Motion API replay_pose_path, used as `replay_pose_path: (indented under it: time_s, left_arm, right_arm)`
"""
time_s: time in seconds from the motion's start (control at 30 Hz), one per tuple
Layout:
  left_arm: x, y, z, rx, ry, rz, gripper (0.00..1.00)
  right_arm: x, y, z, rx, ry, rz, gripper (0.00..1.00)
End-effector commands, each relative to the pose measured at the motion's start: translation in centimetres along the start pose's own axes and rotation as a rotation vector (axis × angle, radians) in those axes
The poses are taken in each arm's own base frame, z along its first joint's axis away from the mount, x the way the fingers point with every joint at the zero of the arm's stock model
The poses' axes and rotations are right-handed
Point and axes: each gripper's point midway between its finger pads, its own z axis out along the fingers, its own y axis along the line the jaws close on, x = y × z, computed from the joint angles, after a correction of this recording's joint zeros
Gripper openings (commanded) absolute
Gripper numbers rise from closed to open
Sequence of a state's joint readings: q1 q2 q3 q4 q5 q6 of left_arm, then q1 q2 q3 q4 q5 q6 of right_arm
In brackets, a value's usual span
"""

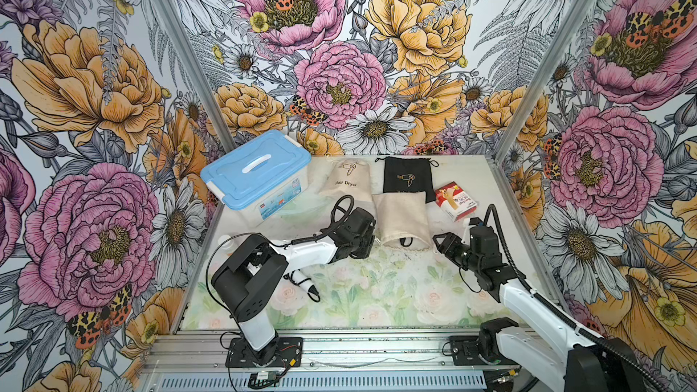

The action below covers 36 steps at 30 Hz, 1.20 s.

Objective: Pack away hair dryers
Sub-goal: Pull the drawstrings on both sides of the drawstring bag.

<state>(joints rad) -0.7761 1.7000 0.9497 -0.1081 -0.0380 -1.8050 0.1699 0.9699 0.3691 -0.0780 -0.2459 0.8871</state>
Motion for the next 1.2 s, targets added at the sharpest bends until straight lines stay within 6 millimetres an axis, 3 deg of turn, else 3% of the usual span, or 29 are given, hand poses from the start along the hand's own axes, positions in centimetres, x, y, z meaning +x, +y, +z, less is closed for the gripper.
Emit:
replay_pose_path:
  time_s: [0.0,0.5,0.77,1.17]
  left_arm:
    - [-0.7,-1.0,0.2,0.014,-0.025,0.038,0.00]
    - [0.0,-1.5,1.6,0.028,0.017,0.062,0.00]
    - [0.6,-2.1,2.0,0.045,0.042,0.076,0.00]
    - [1.1,-2.6,2.5,0.054,0.067,0.073,0.00]
  right_arm:
    - [1.5,-1.0,0.2,-0.009,0.061,0.059,0.57]
    - [0.3,-0.1,-0.1,-0.040,0.061,0.509,0.57]
    - [-0.6,-2.1,-0.3,0.014,-0.046,0.724,0.55]
    - [-0.5,-2.6,3.2,0.055,0.019,0.811,0.54]
